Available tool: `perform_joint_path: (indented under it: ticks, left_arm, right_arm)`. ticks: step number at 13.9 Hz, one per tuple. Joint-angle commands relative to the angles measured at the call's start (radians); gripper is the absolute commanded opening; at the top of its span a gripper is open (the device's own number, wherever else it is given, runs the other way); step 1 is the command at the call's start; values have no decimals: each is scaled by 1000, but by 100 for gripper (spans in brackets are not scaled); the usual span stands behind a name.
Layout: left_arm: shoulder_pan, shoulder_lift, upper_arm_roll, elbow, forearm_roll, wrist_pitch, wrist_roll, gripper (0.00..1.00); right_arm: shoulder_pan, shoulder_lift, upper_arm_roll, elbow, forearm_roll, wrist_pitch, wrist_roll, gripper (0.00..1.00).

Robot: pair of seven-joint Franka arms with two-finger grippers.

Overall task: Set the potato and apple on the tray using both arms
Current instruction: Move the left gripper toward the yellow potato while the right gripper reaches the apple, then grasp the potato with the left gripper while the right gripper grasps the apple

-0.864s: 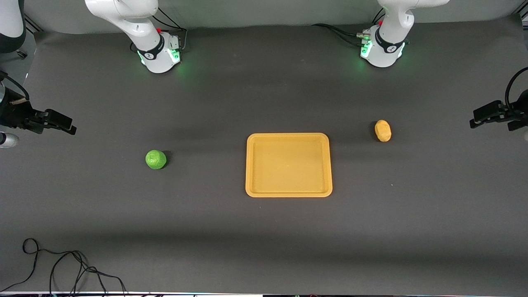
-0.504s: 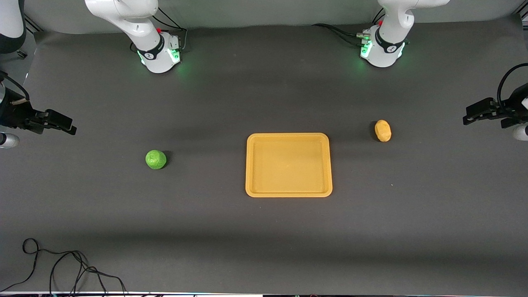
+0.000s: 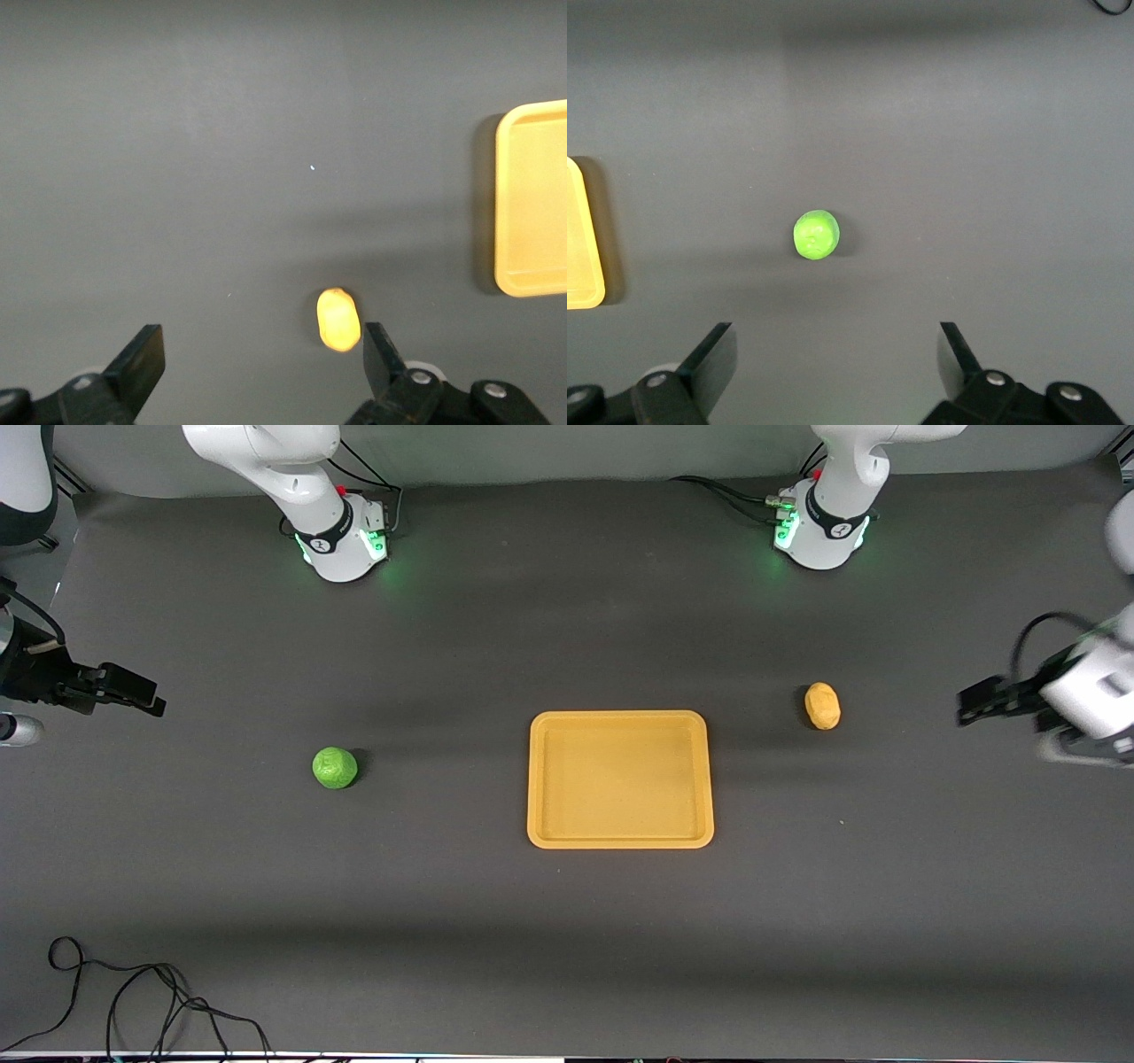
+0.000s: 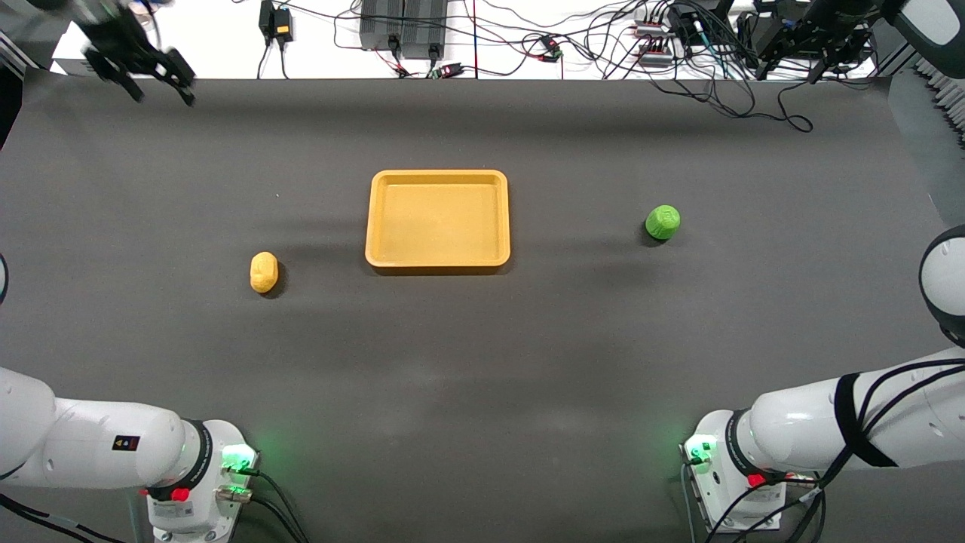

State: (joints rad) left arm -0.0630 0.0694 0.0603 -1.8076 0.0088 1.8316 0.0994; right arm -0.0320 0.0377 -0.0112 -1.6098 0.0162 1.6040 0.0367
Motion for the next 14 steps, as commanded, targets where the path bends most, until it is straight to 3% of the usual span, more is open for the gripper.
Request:
perform_joint_path:
  ticks: [1, 4, 5, 9, 12, 14]
  left_arm:
    - [-18, -74, -4, -287, 22, 235, -35, 100]
    - [-44, -74, -27, -548, 22, 518, -92, 100]
    - [-46, -63, -28, -599, 22, 556, -92, 100]
    - [-77, 13, -30, -670, 19, 575, -127, 100]
    - [-84, 105, -31, -677, 3, 667, -128, 100]
    - [-95, 160, -31, -677, 3, 690, -127, 85]
  right_arm:
    - [36, -53, -9, -97, 22, 39, 3, 100]
    - [84, -218, -10, -362, 21, 192, 9, 100]
    - [89, -257, -10, -424, 21, 226, 9, 100]
    - [121, -274, -10, -496, 21, 284, 8, 100]
    - [138, -243, -10, -625, 21, 466, 6, 100]
    - [146, -182, -10, -726, 21, 655, 8, 100]
